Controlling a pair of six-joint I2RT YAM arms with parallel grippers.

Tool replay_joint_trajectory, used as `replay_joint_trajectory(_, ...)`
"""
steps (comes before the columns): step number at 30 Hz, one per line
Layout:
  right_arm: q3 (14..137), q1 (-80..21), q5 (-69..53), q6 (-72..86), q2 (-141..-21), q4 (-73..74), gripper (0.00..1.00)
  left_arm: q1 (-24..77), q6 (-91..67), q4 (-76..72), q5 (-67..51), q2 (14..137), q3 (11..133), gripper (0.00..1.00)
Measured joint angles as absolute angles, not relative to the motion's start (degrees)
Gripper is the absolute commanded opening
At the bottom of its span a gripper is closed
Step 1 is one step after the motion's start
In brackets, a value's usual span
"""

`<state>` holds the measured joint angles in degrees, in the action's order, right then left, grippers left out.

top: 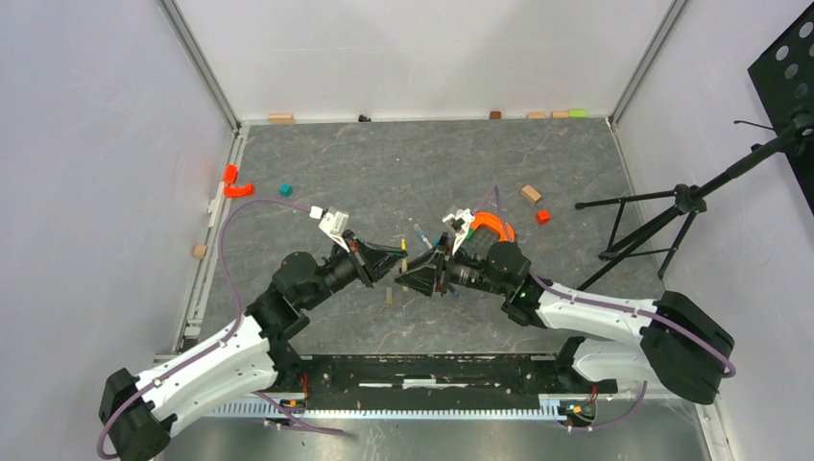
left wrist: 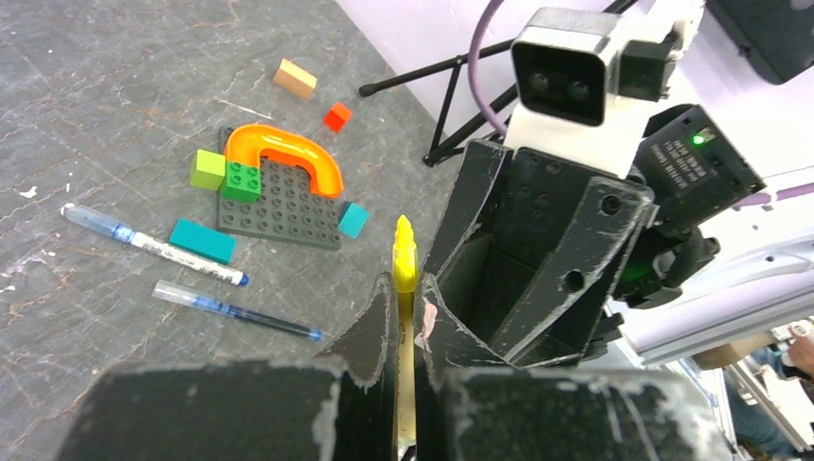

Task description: Insert the pens into the pen caps

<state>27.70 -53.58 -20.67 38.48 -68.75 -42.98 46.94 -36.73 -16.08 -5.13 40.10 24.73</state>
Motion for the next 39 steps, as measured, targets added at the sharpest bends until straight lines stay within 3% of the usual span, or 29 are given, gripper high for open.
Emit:
replay_joint_trajectory(2,27.90,-53.67,-21.19,38.92,-69.38,-43.83,0.36,46.94,-37.43,-17.37,-5.10,39.59,24.32,0.02)
replay_joint_trajectory(8,28.03,-53.56,-21.32,39.68,-70.37,-45.12,0.00,46.94,-39.44,-20.86,-5.13,39.11,22.85,0.02)
replay_joint_trajectory(11,28.03,-53.49,-21.37,40.27,-70.37,-45.36,0.00,46.94,-39.70,-22.04,-4.99,38.37,22.13,0.04)
replay_joint_trajectory(12,28.05,-53.52,-21.39,40.25,-70.37,-45.39,0.00,46.94,-39.81,-22.33,-4.95,38.06,21.87,0.11)
replay_joint_trajectory(15,28.08,-53.65,-21.78,39.94,-70.30,-44.97,0.00,46.94,-39.83,-22.48,-4.84,37.04,21.12,0.62)
replay_joint_trajectory(17,28.34,-53.87,-21.93,38.54,-69.67,-43.27,0.00,46.94,-39.48,-21.04,-4.43,35.88,20.97,0.74)
replay_joint_trajectory(19,28.91,-53.95,-21.96,36.69,-68.47,-40.51,0.00,46.94,-39.09,-18.70,-3.81,33.93,20.97,0.78)
replay_joint_trajectory(26,33.28,-53.95,-24.80,25.91,-64.40,-25.76,0.00,46.94,-36.77,-12.16,-2.98,26.76,21.45,0.72)
replay_joint_trajectory(33,36.34,-54.28,-27.51,18.24,-64.07,-14.33,0.00,46.94,-35.88,-11.70,-7.29,33.34,23.66,0.58)
replay_joint_trajectory(37,37.34,-54.28,-27.92,16.01,-63.51,-11.00,0.00,46.94,-36.07,-12.97,-10.15,37.87,23.73,0.55)
replay_joint_trajectory(39,37.58,-54.26,-27.88,15.20,-63.44,-9.91,0.00,46.94,-36.14,-13.87,-11.70,39.64,23.73,0.46)
